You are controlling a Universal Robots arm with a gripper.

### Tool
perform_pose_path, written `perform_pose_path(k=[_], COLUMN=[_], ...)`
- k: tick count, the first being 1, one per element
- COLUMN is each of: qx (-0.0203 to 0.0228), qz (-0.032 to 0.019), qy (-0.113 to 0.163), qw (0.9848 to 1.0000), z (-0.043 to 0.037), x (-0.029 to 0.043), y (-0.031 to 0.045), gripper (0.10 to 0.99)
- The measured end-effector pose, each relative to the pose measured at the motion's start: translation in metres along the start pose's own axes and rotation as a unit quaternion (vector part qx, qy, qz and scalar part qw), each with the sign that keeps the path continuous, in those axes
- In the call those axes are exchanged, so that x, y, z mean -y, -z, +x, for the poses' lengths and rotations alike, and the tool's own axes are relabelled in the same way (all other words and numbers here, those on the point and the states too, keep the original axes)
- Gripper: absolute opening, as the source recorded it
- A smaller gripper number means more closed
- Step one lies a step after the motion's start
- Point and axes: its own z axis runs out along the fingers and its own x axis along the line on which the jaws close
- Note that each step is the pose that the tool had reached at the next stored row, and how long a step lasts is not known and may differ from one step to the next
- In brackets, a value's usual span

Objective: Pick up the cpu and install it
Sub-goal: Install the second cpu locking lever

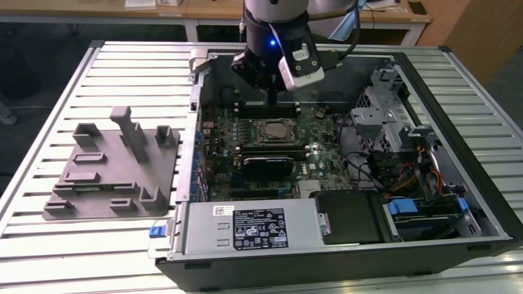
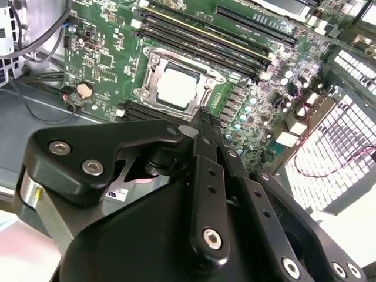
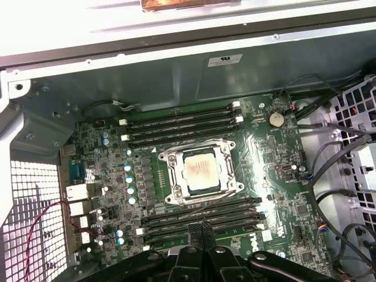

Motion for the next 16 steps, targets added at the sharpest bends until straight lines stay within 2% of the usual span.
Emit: perform_pose_path(k=[16], qx=[0.0000], qz=[0.0000], qy=[0.000], qw=[1.0000], z=[-0.0003], x=[-0.0011], y=[0.0064], gripper=[0.106])
